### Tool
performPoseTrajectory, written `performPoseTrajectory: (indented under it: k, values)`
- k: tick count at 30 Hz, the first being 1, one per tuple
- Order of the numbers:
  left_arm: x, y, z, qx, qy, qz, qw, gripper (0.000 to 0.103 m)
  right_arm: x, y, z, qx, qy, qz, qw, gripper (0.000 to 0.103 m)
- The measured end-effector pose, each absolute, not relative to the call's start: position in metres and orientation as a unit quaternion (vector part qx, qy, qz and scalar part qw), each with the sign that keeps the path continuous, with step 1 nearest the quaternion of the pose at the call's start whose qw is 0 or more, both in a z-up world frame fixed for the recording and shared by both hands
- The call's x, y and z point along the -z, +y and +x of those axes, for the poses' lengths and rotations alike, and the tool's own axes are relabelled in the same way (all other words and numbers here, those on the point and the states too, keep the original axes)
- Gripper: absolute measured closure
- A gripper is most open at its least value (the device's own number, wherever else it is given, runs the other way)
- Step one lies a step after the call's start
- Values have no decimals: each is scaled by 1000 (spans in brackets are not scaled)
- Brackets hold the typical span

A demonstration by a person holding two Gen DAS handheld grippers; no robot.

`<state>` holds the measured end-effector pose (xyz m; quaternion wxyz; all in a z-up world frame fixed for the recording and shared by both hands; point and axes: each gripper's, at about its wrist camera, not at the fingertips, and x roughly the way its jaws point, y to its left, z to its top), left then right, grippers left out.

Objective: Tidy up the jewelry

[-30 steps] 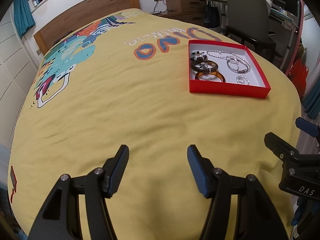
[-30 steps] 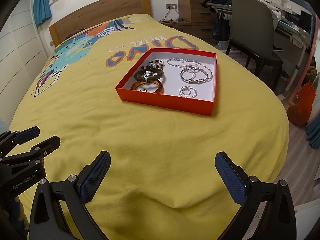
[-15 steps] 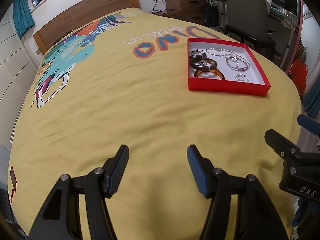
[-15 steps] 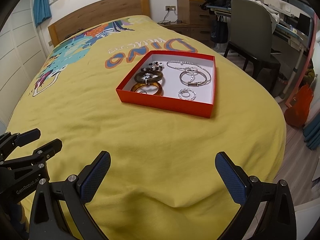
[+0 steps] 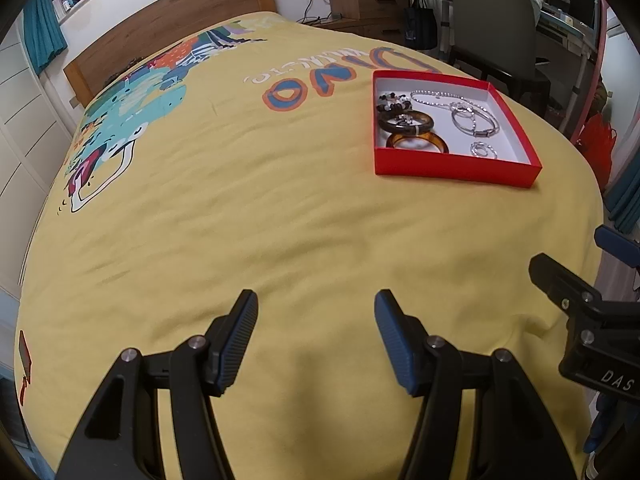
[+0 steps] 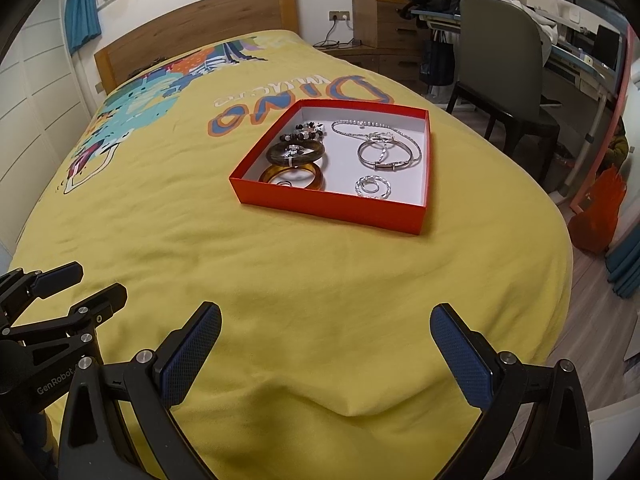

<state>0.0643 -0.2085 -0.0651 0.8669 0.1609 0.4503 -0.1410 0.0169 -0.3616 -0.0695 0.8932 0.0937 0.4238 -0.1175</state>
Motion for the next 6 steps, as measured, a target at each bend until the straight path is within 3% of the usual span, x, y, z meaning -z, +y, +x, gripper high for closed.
performPoseTrajectory:
  k: [6]
  values:
    - [65,-208,64,141,451,160,867,44,72,-361,17,117,425,94,893,1]
